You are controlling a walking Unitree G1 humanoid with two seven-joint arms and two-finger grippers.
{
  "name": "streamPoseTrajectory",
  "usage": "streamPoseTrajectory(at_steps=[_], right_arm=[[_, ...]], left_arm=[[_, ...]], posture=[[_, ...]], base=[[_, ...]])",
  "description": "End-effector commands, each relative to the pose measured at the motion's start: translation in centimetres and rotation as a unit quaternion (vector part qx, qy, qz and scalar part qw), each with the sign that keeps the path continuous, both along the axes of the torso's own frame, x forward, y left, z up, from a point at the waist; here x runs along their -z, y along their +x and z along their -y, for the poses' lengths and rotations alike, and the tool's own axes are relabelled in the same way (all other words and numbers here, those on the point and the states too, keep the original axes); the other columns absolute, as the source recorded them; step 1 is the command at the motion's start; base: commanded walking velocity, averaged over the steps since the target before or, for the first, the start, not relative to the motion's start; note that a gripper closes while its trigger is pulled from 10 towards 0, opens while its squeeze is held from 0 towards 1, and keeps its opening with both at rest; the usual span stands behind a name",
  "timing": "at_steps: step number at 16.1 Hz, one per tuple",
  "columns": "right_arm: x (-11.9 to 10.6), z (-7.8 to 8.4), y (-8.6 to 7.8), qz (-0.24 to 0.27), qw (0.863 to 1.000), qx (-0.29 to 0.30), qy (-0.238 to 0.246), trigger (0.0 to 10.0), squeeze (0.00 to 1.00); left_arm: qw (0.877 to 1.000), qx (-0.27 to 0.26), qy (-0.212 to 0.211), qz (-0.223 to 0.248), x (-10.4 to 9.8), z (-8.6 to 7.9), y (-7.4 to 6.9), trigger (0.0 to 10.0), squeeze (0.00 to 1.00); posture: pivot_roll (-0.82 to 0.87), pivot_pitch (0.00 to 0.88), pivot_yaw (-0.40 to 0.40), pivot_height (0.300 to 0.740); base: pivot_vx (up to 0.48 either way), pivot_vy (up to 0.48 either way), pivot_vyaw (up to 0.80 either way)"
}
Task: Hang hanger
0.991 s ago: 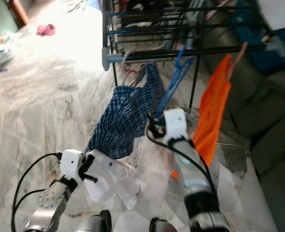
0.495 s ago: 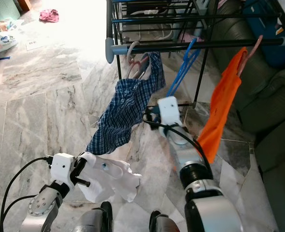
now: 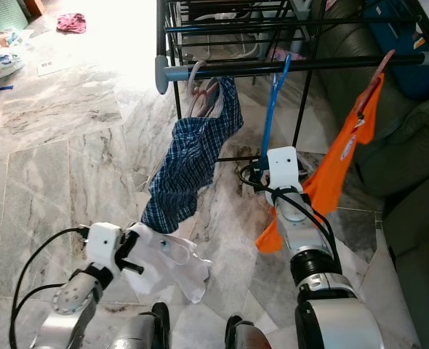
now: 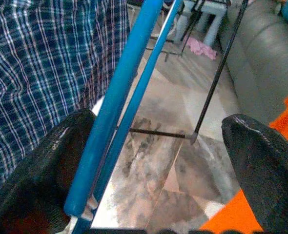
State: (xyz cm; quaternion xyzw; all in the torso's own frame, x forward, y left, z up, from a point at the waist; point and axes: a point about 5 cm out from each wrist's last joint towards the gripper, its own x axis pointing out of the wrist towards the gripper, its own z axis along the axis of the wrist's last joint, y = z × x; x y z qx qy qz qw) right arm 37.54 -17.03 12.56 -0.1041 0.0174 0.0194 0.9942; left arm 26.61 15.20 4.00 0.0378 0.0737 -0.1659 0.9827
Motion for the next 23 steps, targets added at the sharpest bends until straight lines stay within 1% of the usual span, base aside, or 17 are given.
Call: streamPoseTrajectory(at_steps=[1,3,4,5,6,7,9,10,12,13,14,15,17,19,21,23], right_arm=[[-0.4,0.2,0.0,0.013,1.0,-0.005,-0.005,10.0,0.0],[-0.7,0.9,-0.3,0.034,0.999,0.014,-0.023,10.0,0.0],[-0.8,1.1,-0.8,0.054,0.998,0.02,-0.027,10.0,0.0],[-0.7,1.1,-1.1,0.059,0.998,0.021,-0.025,10.0,0.0],[-0.3,1.3,-2.4,0.08,0.996,0.033,-0.022,10.0,0.0],[0.0,1.4,-3.3,0.088,0.995,0.039,-0.02,10.0,0.0],[0.3,1.5,-4.8,0.095,0.994,0.05,-0.017,10.0,0.0],[0.3,1.6,-5.7,0.103,0.993,0.059,-0.016,10.0,0.0],[0.4,1.7,-6.8,0.106,0.992,0.066,-0.014,10.0,0.0],[0.3,1.8,-7.8,0.11,0.991,0.078,-0.01,10.0,0.0],[0.3,1.8,-8.2,0.11,0.991,0.081,-0.009,10.0,0.0],[0.4,1.8,-8.9,0.109,0.99,0.085,-0.01,10.0,0.0],[0.7,1.8,-9.8,0.1,0.991,0.089,-0.01,10.0,0.0],[0.5,1.7,-9.9,0.098,0.991,0.085,-0.012,10.0,0.0],[-0.1,1.5,-9.7,0.104,0.991,0.082,-0.017,10.0,0.0],[-0.3,1.5,-9.7,0.103,0.991,0.079,-0.017,10.0,0.0]], left_arm=[[1.0,0.002,0.002,-0.014,0.5,0.1,-0.2,10.0,0.0],[1.0,-0.001,-0.008,-0.002,0.0,0.2,0.2,10.0,0.0],[1.0,-0.008,-0.011,0.01,-0.6,0.0,0.5,10.0,0.0],[1.0,-0.012,-0.013,0.015,-0.8,-0.1,0.5,10.0,0.0],[0.999,-0.029,-0.023,0.039,-1.8,-0.6,0.8,10.0,0.0],[0.998,-0.039,-0.028,0.051,-2.4,-0.9,0.8,10.0,0.0],[0.996,-0.044,-0.04,0.064,-3.0,-1.2,0.6,10.0,0.0],[0.996,-0.048,-0.038,0.068,-3.2,-1.1,0.5,10.0,0.0],[0.996,-0.041,-0.04,0.066,-3.2,-1.0,0.4,10.0,0.0],[0.996,-0.03,-0.05,0.066,-3.3,-0.8,0.4,10.0,0.0],[0.996,-0.029,-0.053,0.07,-3.5,-0.8,0.6,10.0,0.0],[0.995,-0.032,-0.062,0.075,-3.8,-0.8,0.9,10.0,0.0],[0.994,-0.026,-0.067,0.081,-4.3,-0.6,1.6,10.0,0.0],[0.994,-0.019,-0.07,0.083,-4.5,-0.2,2.1,10.0,0.0],[0.993,-0.013,-0.076,0.087,-4.8,0.3,2.7,10.0,0.0],[0.993,-0.011,-0.082,0.088,-4.9,0.6,2.9,10.0,0.0]], posture=[[0.18,0.279,0.014,0.74],[0.18,0.269,0.006,0.74],[0.18,0.262,-0.001,0.74],[0.18,0.26,-0.002,0.74],[0.17,0.253,-0.008,0.74],[0.16,0.249,-0.011,0.74],[0.14,0.243,-0.01,0.74],[0.13,0.24,-0.009,0.74],[0.1,0.232,-0.004,0.74],[0.09,0.228,-0.003,0.74],[0.07,0.219,-0.001,0.74],[0.06,0.216,-0.001,0.74],[0.04,0.205,-0.001,0.74],[0.02,0.199,-0.001,0.74],[0.02,0.193,-0.002,0.74],[0.02,0.189,-0.003,0.74]], base=[[0.0,0.0,0.0],[0.0,0.0,0.0],[0.0,0.0,0.0],[0.0,0.0,0.0],[0.0,0.0,0.0],[0.0,0.0,0.0],[0.0,0.0,0.0],[0.0,0.0,0.0],[0.0,0.0,0.0],[0.0,0.0,0.0],[0.0,0.0,0.0],[0.0,0.0,0.0],[0.0,0.0,0.0],[0.0,0.0,0.0],[0.27,0.0,0.0],[0.321,0.0,0.0]])
